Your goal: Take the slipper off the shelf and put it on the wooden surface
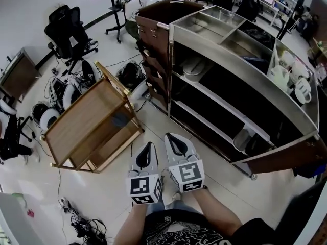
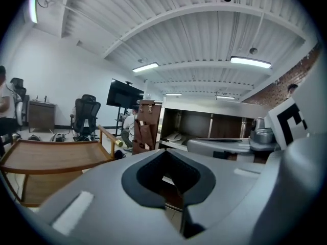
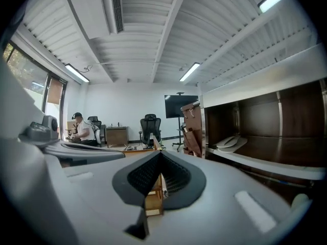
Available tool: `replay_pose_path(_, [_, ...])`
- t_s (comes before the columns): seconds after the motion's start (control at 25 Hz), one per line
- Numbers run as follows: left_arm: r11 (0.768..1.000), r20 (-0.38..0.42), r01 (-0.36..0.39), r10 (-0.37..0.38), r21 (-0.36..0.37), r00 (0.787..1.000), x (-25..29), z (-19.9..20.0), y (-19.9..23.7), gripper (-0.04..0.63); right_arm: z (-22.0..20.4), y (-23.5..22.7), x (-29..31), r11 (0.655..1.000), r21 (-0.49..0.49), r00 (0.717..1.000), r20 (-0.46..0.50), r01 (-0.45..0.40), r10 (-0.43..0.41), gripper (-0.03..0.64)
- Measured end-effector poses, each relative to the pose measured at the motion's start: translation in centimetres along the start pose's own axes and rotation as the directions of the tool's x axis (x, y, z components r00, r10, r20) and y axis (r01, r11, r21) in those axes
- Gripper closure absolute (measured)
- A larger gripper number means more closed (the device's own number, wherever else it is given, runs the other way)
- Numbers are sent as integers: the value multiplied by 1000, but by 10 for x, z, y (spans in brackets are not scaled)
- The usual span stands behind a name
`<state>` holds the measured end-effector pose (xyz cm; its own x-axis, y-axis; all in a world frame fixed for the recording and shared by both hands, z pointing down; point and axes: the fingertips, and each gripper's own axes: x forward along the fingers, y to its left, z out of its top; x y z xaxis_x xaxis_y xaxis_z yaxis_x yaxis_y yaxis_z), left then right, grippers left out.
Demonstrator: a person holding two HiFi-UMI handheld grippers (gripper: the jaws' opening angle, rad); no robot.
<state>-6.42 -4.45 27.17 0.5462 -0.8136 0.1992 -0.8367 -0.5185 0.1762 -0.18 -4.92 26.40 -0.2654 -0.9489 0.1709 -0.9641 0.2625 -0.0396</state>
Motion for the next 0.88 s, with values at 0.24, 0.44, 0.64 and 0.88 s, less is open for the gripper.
replay_pose_path(0.24, [993,18,113,-114,43,993,1,13,-58,589,21,-33,-52,995,20,993,58,103,-104,615])
replay_pose_path(0.44, [980,29,184,-187,76,982,0,22,-96,590,27,-52,-83,986,26,984,76,162,-164,615])
replay_pose_path(0.64, [975,40,205,-209,81,977,-6,26,-113,589,26,-55,-100,984,21,981,79,176,-177,615])
replay_pose_path(0.88, [978,34,195,-198,73,980,-16,22,-111,589,27,-43,-102,989,14,985,85,149,-149,615])
